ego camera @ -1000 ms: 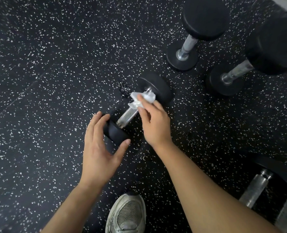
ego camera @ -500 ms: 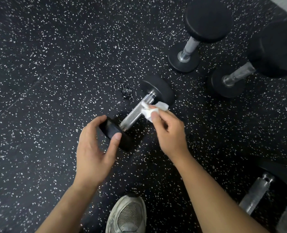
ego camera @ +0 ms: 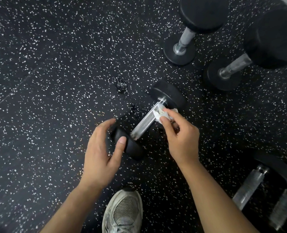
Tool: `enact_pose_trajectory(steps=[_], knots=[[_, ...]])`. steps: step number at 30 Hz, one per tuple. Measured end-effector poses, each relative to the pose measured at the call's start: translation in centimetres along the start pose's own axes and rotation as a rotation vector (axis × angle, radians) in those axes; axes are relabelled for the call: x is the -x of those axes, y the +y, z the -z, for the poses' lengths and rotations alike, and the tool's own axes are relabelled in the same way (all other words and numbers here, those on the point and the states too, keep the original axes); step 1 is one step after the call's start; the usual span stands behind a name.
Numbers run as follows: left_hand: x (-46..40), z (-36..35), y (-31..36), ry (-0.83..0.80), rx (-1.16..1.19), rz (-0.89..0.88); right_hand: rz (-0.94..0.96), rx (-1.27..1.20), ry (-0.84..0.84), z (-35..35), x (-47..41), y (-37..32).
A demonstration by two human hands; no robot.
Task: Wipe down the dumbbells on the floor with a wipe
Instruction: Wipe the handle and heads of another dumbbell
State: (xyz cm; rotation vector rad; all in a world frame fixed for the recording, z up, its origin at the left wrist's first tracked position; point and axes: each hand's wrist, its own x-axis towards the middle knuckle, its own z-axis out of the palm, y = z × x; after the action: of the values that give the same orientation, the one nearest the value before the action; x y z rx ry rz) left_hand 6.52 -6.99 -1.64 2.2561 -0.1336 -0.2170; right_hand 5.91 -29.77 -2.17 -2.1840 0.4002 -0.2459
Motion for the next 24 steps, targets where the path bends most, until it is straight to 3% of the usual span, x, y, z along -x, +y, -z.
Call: enact_pose_trajectory(steps=[5, 13, 17, 22, 24], knots=[[0.7, -0.5, 0.2, -0.043, 0.016, -0.005, 0.121, 0.073, 0.066, 0.2, 0.1, 0.8], [1.4, -1.1, 0.5, -0.112, 0.033, 0.024, 0.155, 0.153, 0.098, -0.7, -0.6, 1.3], [1.4, -1.1, 0.6, -0.134, 0.03, 0.024, 0.175, 0.221, -0.081, -1.4, 0.6, 1.6], [1.7, -1.4, 0.7, -0.185, 0.006, -0.012, 0.299, 0.17, -0.512, 0.8, 2.6, 1.3], [1.9, -1.6, 0.7, -0.173, 0.034, -0.01, 0.345, 0.157, -0.527, 1.4, 2.3, 1.2]])
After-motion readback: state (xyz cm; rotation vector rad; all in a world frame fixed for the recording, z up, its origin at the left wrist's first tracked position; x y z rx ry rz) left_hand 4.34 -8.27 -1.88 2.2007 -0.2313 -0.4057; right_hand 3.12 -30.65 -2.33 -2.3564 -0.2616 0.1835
